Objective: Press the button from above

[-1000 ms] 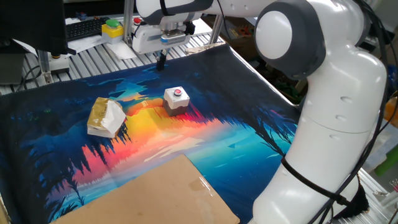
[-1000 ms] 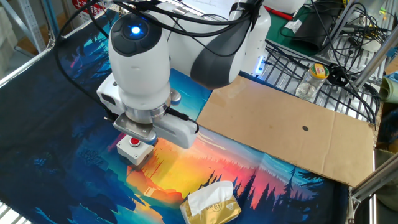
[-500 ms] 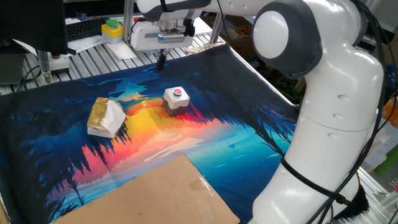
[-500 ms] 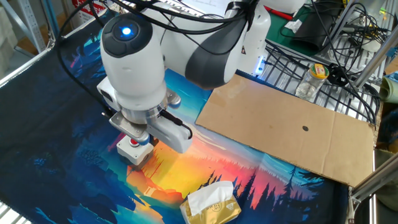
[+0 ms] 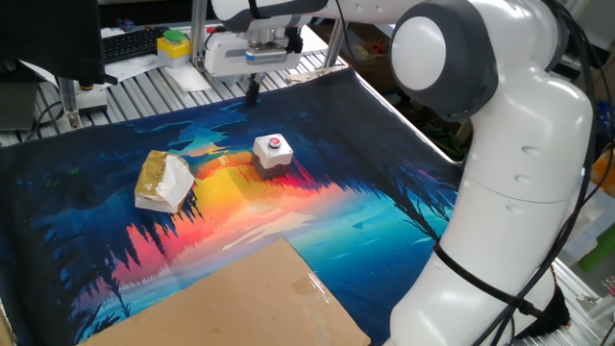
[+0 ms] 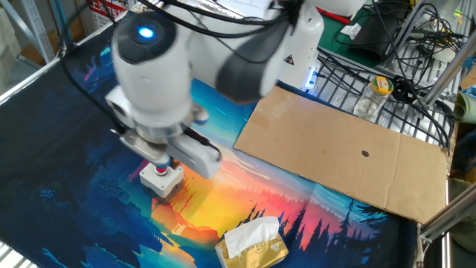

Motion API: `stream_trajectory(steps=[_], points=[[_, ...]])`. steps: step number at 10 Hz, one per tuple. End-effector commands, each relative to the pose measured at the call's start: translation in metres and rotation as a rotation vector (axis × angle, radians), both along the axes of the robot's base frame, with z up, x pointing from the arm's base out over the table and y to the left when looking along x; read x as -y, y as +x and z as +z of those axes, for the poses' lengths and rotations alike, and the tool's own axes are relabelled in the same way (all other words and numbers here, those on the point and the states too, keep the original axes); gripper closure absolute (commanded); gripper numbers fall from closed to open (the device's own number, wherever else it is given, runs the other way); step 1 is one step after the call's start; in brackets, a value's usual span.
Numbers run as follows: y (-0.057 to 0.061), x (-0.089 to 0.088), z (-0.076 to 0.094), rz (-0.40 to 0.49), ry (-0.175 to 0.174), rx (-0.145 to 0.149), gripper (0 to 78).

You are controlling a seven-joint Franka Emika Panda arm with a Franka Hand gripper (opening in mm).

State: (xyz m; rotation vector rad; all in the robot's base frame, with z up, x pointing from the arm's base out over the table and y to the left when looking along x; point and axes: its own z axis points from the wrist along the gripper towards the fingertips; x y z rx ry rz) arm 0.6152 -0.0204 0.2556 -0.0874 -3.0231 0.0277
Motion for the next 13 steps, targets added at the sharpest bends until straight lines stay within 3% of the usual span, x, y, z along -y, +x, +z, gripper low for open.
stream_trajectory(steps=[1,2,3,6,7,8,12,13], points=[[0.021,0.074,0.012,0.083,-0.004,0.005,77.6],[0.025,0.099,0.011,0.125,-0.009,0.003,77.6],[0.024,0.108,0.007,0.142,-0.004,0.004,77.6],[0.023,0.111,0.004,0.147,0.0,0.017,77.6],[0.023,0.111,0.004,0.137,0.025,0.056,77.6],[0.023,0.111,0.004,0.119,0.05,0.065,77.6],[0.023,0.111,0.004,0.125,-0.009,0.036,77.6],[0.023,0.111,0.004,0.119,-0.003,0.017,77.6]])
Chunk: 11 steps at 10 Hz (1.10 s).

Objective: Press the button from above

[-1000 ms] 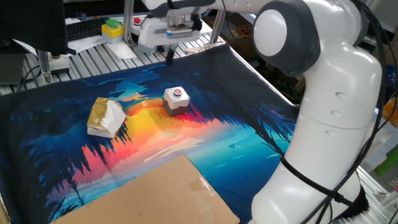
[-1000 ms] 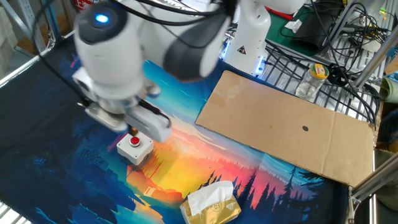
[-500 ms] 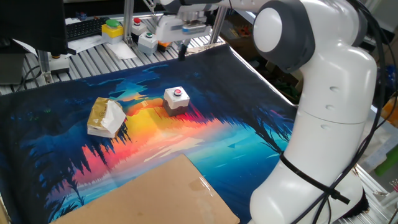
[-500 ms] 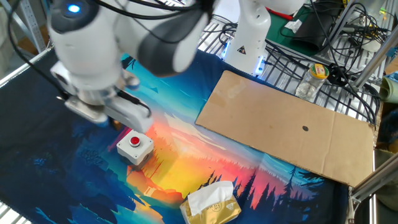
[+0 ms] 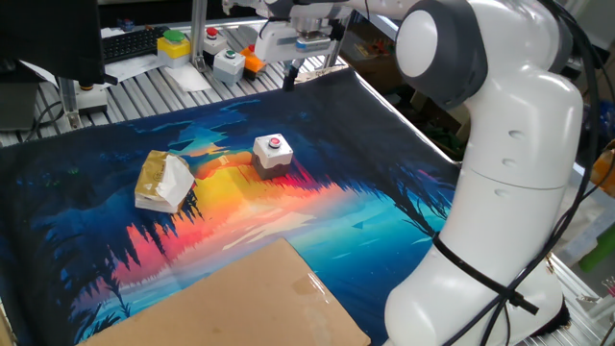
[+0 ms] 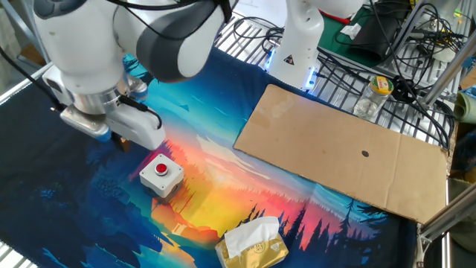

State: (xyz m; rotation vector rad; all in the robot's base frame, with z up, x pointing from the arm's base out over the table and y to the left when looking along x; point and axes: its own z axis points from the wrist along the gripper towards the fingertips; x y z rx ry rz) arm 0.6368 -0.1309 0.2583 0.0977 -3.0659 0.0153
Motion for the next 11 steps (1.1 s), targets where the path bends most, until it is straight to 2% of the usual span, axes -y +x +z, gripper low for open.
stream_trajectory(steps=[1,2,3,5,6,8,11], points=[[0.001,0.0,0.001,-0.001,-0.013,-0.038,77.6],[0.001,0.0,0.001,0.003,-0.002,-0.046,77.6],[0.001,0.0,0.001,0.003,-0.007,-0.079,77.6],[-0.001,-0.002,-0.002,0.003,-0.01,-0.083,77.6],[-0.009,-0.005,-0.009,0.001,-0.012,-0.071,77.6],[-0.022,-0.012,-0.023,-0.008,-0.011,-0.068,77.6],[-0.028,-0.024,-0.04,-0.032,-0.016,-0.071,77.6]])
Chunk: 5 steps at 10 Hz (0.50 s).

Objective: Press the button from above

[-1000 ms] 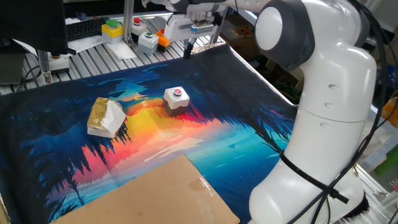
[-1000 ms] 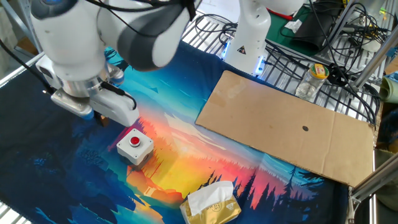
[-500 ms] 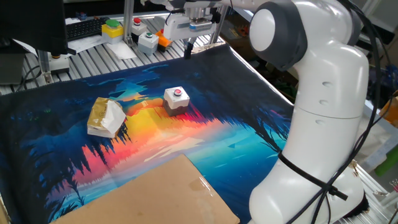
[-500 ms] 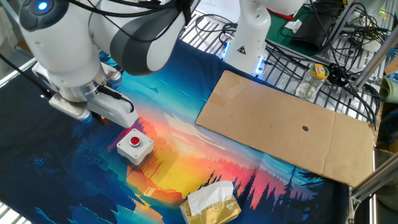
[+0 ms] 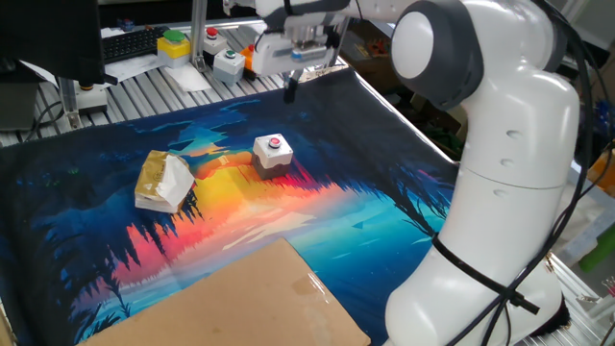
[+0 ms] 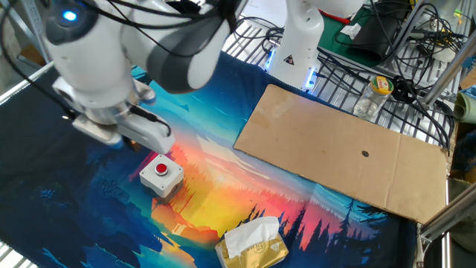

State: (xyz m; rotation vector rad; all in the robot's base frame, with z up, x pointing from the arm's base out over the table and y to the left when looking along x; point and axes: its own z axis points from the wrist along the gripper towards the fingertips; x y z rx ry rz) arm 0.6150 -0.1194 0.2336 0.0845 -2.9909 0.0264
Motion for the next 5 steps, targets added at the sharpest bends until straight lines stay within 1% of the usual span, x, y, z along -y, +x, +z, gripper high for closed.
stream_trajectory(steps=[1,2,5], points=[[-0.011,-0.017,-0.024,-0.033,-0.01,0.016,77.6],[-0.016,-0.019,-0.031,-0.035,-0.01,0.02,77.6],[-0.025,-0.024,-0.048,-0.042,-0.01,0.018,77.6]])
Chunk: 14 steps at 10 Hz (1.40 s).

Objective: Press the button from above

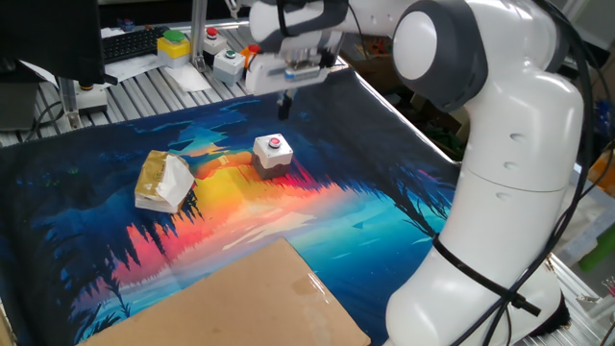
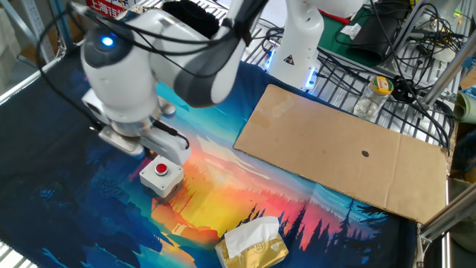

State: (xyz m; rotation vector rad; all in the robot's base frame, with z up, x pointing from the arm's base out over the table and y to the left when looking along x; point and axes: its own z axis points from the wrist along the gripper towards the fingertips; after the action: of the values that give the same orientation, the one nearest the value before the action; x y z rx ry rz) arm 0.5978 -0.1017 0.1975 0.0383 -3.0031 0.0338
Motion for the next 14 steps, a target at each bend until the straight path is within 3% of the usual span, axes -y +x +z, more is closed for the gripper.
stream_trajectory(steps=[1,7,14], points=[[-0.009,-0.007,-0.015,-0.012,-0.005,0.007,77.6],[-0.017,-0.013,-0.036,-0.02,-0.044,0.019,77.6],[-0.018,-0.015,-0.049,-0.024,-0.05,0.022,77.6]])
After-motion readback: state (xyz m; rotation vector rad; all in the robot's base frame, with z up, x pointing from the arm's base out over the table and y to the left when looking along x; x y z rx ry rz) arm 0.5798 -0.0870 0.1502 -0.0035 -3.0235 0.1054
